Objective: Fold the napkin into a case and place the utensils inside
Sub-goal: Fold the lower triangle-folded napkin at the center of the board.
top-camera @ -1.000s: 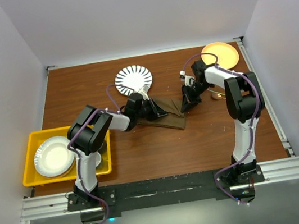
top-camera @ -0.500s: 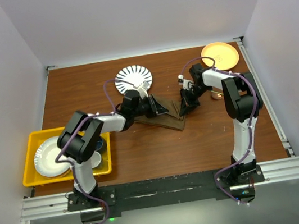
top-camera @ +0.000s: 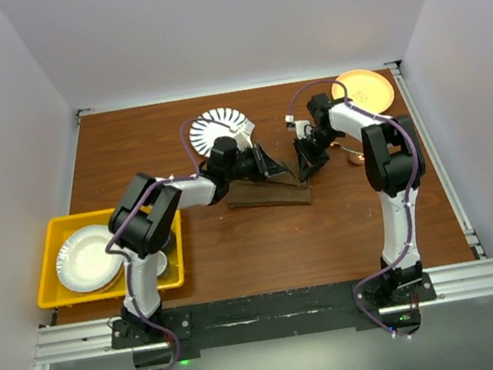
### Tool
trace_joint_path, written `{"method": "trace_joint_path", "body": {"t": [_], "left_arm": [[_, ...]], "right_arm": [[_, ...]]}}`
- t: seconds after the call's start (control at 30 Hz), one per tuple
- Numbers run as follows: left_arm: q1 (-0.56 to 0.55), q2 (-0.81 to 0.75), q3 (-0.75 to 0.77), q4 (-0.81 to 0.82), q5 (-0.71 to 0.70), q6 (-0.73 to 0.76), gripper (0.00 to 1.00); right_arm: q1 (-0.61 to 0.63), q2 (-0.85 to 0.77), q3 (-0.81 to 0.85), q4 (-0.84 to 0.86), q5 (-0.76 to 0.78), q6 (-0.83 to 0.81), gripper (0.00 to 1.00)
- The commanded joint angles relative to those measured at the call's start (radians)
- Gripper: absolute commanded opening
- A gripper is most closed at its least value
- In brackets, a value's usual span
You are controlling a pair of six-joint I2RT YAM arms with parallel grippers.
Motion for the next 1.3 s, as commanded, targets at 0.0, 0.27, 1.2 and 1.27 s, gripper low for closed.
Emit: {"method": "trace_joint_path", "body": {"t": [0.0, 0.27, 1.2, 1.27], "left_arm": [[-0.006, 0.085, 0.059, 0.107, -0.008, -0.059, 0.13], [-0.006, 0.115, 0.042, 0.162, -0.022, -0.068, 0.15], [-0.026, 0.024, -0.087, 0.147, 0.014, -0.005, 0.14], [-0.024, 0.019, -0.055, 0.15, 0.002, -0.007, 0.14]], "right_arm": [[-0.013, 0.046, 0.034, 0.027, 0.121, -0.112, 0.02], [-0.015, 0.01, 0.074, -0.003, 0.064, -0.114, 0.01], [-0.025, 0.054, 0.019, 0.085, 0.014, -0.031, 0.02], [-0.025, 0.053, 0.015, 0.089, 0.024, -0.034, 0.02]]}}
